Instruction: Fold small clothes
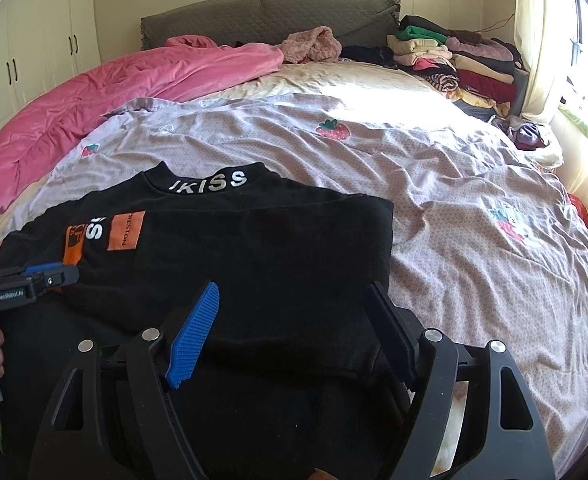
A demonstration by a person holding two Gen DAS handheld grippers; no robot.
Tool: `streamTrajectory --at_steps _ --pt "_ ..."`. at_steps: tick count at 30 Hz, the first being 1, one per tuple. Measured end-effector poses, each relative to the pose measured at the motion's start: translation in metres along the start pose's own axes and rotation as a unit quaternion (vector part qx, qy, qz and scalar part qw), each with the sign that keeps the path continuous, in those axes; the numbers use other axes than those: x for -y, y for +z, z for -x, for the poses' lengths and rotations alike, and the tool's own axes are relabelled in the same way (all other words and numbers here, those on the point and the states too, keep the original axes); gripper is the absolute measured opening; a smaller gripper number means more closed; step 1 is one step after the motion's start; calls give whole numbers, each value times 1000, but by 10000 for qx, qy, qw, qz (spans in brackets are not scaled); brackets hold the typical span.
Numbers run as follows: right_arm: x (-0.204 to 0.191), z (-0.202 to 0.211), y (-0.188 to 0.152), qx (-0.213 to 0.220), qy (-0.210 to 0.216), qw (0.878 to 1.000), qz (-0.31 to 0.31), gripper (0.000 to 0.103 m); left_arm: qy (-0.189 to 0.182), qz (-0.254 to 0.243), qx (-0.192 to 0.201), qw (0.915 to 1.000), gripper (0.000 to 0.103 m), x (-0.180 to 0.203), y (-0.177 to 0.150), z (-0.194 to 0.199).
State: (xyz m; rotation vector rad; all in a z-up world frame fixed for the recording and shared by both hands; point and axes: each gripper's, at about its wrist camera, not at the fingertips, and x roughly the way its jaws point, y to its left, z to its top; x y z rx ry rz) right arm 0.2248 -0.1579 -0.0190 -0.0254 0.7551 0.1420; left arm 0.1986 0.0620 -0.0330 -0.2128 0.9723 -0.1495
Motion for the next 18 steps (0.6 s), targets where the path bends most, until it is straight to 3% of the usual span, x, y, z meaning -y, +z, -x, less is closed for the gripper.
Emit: streamTrajectory --at_steps 2,7,10,18 --pt "2 -8 1 -103 118 9999 -30 77 -36 30 1 10000 39 -1 1 1" --pt "13 -49 -8 -841 -36 9962 -214 77 -125 103 13 9999 39 -4 1 3" --pt "8 -48 -8 -769 -110 9969 -122 77 -148 128 33 9998 39 -6 0 6" --pt "12 -24 -10 -470 201 9983 -270 79 -126 154 163 9997 40 -8 -2 21"
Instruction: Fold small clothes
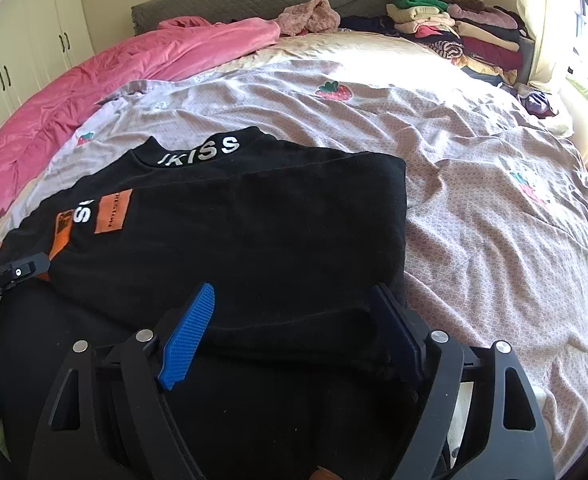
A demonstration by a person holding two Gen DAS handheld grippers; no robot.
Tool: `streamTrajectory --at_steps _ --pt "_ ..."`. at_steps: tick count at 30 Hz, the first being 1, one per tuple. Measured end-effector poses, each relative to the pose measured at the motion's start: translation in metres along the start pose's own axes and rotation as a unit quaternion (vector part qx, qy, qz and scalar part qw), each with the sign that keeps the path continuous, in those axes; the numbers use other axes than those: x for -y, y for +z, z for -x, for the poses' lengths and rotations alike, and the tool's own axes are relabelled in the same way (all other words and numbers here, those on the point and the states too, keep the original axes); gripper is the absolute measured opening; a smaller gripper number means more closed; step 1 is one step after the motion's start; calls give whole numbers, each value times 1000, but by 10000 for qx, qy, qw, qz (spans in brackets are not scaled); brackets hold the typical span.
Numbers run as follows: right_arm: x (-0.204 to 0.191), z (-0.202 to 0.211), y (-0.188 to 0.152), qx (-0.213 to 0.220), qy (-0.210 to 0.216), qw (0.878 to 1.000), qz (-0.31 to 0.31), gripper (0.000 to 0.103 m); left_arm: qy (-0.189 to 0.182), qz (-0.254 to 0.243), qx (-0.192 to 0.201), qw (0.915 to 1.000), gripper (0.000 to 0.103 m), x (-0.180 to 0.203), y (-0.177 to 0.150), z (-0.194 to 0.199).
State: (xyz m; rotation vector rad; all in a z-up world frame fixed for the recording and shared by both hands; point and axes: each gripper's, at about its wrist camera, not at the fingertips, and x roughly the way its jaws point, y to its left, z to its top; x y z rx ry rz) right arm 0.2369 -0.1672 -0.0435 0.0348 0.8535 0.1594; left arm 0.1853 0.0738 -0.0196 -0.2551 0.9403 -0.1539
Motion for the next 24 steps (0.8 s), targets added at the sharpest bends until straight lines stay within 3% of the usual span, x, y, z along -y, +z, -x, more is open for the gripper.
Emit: streamTrajectory --at_steps 7,14,18,22,23,24 --pt "-4 14 0 140 44 9999 -18 86 24 53 98 9999 40 -3 -1 8" --pt "-14 26 0 324 184 9992 112 89 204 42 311 9993 49 -6 -3 22" --pt "-25 33 1 405 264 9986 234 91 267 95 389 9988 63 -10 -5 28" --pt "-35 38 1 472 281 9980 327 95 229 196 418 9987 65 -16 -8 33" --pt "-37 38 2 471 293 9979 342 95 260 209 423 9985 68 -18 -9 34" --pt "-39 38 2 477 299 9978 357 95 278 219 430 9984 78 -19 -10 35"
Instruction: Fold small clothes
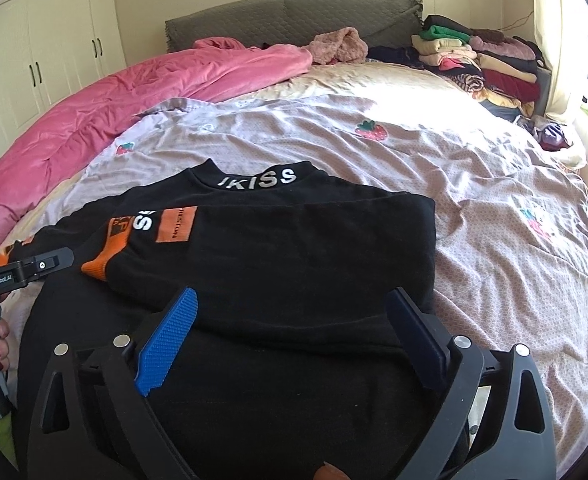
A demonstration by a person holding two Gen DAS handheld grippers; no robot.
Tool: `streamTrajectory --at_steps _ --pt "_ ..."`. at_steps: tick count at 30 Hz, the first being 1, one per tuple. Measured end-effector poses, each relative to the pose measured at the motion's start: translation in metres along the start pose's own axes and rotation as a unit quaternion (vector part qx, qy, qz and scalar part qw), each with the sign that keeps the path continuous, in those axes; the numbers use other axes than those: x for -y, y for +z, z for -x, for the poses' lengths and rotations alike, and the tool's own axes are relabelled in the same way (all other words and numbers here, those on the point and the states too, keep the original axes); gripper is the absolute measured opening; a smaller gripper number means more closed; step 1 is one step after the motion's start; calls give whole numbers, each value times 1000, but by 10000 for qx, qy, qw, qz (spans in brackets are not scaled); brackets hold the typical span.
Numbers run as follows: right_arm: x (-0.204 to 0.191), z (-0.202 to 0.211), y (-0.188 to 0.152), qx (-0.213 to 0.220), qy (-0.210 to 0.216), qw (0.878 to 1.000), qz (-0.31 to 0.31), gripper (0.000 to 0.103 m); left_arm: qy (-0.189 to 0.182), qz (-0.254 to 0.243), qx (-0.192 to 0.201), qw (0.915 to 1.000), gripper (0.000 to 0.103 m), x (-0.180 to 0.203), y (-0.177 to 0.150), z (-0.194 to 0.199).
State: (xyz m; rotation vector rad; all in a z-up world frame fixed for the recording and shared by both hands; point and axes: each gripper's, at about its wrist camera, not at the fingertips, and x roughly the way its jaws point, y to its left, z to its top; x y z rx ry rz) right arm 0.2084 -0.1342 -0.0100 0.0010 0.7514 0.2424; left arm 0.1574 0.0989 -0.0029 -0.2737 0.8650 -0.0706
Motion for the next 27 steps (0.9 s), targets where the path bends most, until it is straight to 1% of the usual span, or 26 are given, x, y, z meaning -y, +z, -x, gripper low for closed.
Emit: streamTrajectory --at_steps 1,9,14,18,25,27 --pt "-2 1 0 9 7 10000 12 95 11 14 30 10000 79 -2 -1 2" --pt "-23 11 5 146 143 9997 143 96 82 62 261 9996 80 -11 -2 24" --pt "-37 17 10 226 244 9991 245 96 332 48 414 9986 80 -20 -3 38" --pt "-53 20 15 288 331 9985 341 96 405 161 478 9979 80 -31 -3 48" --pt "-79 23 26 361 493 9967 533 96 709 316 638 9949 80 -54 -3 67" --pt "-88 24 30 400 543 9959 596 96 742 385 656 9943 80 -61 -3 70"
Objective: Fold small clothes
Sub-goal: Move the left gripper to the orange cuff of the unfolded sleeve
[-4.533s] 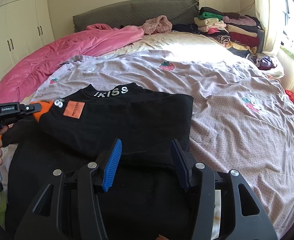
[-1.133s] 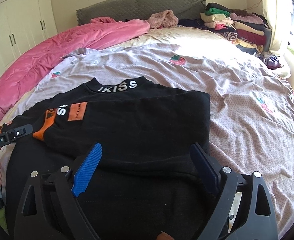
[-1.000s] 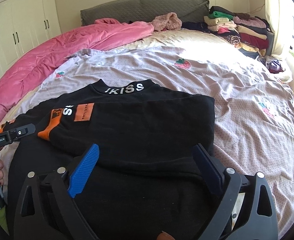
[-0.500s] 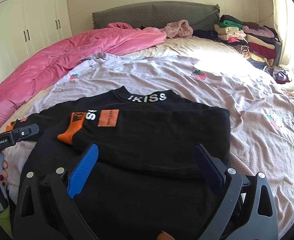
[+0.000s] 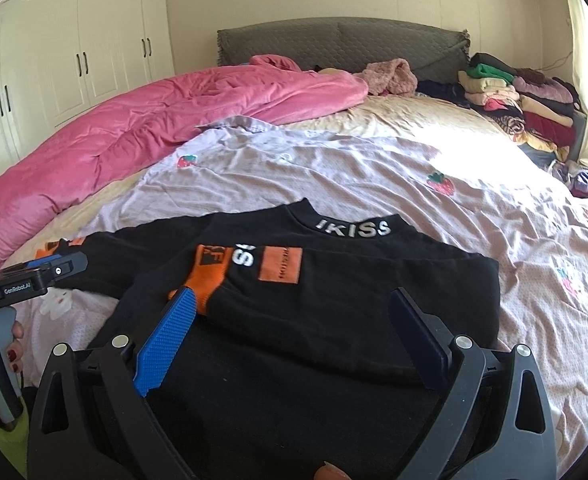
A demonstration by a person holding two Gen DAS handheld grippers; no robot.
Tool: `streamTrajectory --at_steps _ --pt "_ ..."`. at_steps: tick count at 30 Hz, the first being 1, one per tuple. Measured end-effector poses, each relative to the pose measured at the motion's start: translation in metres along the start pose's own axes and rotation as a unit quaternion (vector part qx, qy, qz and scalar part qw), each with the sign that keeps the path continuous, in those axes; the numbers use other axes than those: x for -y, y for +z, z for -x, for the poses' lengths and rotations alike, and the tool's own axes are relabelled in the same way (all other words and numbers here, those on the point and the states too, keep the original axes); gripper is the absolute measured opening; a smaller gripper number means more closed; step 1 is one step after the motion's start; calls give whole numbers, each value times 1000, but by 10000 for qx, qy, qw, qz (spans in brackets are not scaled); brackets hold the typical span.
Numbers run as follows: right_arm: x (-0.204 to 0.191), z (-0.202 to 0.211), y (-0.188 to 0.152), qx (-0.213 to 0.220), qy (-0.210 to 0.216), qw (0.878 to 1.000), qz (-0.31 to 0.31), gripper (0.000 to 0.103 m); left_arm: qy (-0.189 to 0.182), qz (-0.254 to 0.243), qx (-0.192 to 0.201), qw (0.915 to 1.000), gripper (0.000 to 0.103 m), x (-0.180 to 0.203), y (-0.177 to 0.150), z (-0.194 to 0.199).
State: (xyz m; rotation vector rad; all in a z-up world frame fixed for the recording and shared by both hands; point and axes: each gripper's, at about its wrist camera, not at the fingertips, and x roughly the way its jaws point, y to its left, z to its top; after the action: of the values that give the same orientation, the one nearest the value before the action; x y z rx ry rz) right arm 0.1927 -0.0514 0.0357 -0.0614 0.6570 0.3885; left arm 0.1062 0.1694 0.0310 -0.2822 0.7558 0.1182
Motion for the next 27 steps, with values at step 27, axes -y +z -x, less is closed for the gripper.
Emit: streamTrajectory --at_steps 27 --pt "-96 -31 36 36 632 9957 674 96 886 912 334 9913 84 -99 10 24"
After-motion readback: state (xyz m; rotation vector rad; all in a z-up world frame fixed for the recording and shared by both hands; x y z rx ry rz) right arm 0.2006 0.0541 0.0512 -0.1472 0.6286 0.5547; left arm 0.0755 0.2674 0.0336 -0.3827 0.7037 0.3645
